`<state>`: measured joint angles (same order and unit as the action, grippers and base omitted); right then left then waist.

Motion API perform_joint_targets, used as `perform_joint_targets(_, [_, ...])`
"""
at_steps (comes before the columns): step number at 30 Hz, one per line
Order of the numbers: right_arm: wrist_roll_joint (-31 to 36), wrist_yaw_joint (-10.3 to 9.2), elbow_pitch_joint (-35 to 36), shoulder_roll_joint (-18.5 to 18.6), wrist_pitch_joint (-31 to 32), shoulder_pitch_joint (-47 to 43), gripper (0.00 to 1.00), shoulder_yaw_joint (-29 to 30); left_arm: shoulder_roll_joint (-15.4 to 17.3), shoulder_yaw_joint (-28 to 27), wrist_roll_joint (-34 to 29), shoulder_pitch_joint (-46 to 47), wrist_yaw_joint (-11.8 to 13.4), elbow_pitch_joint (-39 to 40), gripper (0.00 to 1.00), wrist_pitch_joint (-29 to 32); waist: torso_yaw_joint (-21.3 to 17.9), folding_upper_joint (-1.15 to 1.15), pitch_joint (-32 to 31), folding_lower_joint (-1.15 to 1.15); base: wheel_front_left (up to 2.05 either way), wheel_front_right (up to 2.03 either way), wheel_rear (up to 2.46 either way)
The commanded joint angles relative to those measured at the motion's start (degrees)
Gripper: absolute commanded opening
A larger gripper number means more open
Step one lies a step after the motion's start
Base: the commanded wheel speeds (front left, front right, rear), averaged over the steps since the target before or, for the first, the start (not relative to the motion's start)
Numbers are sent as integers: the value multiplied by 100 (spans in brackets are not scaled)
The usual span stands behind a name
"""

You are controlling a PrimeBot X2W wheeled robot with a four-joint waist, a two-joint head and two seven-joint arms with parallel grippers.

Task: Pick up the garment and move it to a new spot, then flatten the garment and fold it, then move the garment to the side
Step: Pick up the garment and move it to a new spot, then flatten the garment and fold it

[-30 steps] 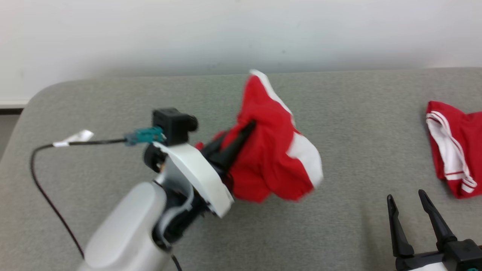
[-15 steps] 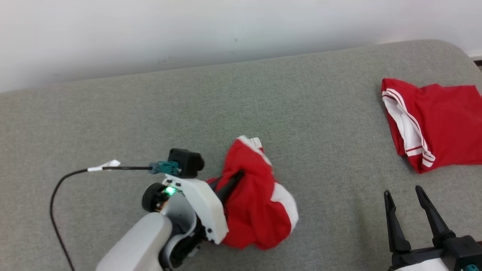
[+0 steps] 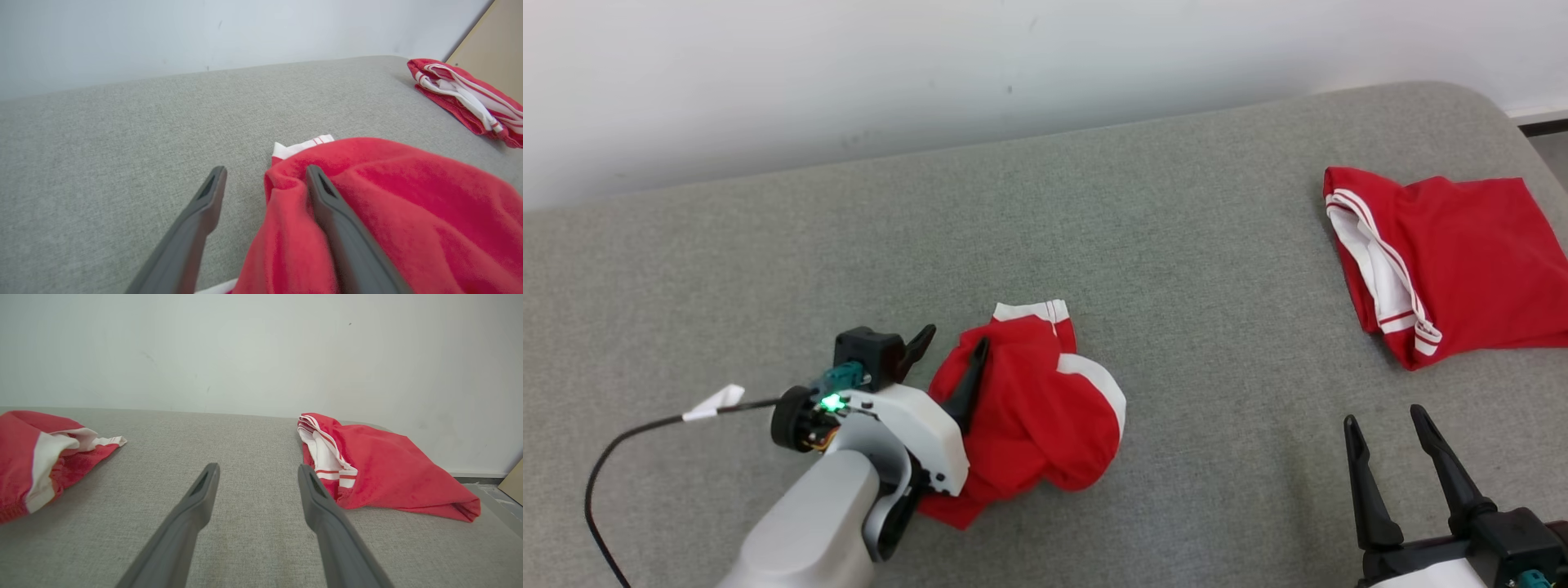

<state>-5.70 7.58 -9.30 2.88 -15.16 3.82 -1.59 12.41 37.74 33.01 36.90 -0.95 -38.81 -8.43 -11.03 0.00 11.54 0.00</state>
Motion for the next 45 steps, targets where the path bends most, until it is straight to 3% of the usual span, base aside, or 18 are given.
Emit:
perform_joint_targets(1, [4, -16, -15, 6, 5, -4, 100, 16, -48, 12, -56, 39, -14, -86, 100, -191, 2, 0, -51, 0, 0, 0, 0])
perform_joint_targets(8, [25, -16, 16, 6, 5, -167, 100, 185, -88, -223, -300, -320, 234, 130, 100, -671, 93, 0, -352, 0, 0, 0, 0])
perform_joint_targets(17, [154, -16, 154, 7, 5, -420, 100, 545, -49, -1069, -1033, -1767, 751, 2017, 100, -668, 390, 0, -716, 0, 0, 0, 0])
perform_joint_targets(21, [192, -16, 205, 6, 5, -521, 100, 643, -160, -1422, -1350, -2474, 848, 2578, 100, -667, 525, 0, -838, 0, 0, 0, 0])
perform_joint_targets(34, [320, -16, 144, 7, 5, -818, 100, 696, -649, -2554, -2108, -4125, 754, 3333, 100, -668, 847, 0, -1231, 0, 0, 0, 0])
perform_joint_targets(45, [312, -16, -96, 9, 5, -1006, 100, 532, -899, -2900, -2448, -4740, 502, 3503, 100, -668, 1033, 0, -1428, 0, 0, 0, 0])
